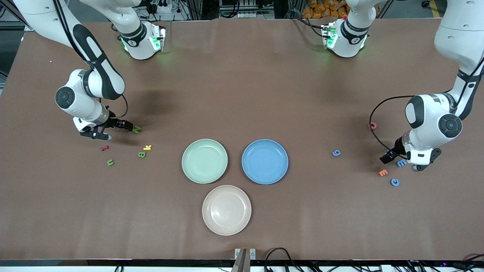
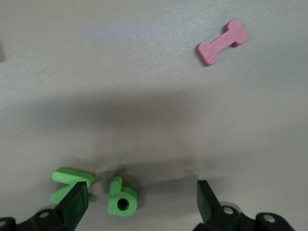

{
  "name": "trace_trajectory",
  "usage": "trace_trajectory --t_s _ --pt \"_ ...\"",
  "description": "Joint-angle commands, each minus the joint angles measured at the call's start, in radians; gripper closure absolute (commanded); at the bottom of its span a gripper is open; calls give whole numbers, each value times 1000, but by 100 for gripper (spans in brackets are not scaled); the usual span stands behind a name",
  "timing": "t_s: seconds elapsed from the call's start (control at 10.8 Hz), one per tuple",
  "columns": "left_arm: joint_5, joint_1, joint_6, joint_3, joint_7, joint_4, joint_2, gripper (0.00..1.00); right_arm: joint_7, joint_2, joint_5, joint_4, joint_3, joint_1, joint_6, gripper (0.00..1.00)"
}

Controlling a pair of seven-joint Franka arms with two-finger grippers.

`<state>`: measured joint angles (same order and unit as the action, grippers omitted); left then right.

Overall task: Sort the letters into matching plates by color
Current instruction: 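Grasp the blue X with the left gripper while the right gripper lowers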

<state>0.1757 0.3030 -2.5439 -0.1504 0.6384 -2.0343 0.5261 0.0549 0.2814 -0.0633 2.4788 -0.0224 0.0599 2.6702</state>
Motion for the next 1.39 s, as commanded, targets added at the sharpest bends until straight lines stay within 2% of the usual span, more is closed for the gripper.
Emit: trace_trajectory --t_s 0.0,0.46,0.56,0.65,0.74,1.3 --pt "31 -2 -15 2 40 19 23 0 -4 8 -15 26 1 -20 31 0" --pt "33 7 -79 3 37 17 51 0 -7 -4 -13 54 1 -20 33 0" --pt "34 13 -82 3 23 13 49 48 -12 -22 -12 64 1 -15 27 0" --pt "34 16 -82 3 23 8 43 80 -13 -37 -12 71 1 -14 21 0" --pt "34 24 -82 3 23 5 41 100 -18 -45 -12 77 1 -12 19 0" --pt "34 31 -72 3 29 0 23 100 -27 -59 -12 80 1 0 11 0"
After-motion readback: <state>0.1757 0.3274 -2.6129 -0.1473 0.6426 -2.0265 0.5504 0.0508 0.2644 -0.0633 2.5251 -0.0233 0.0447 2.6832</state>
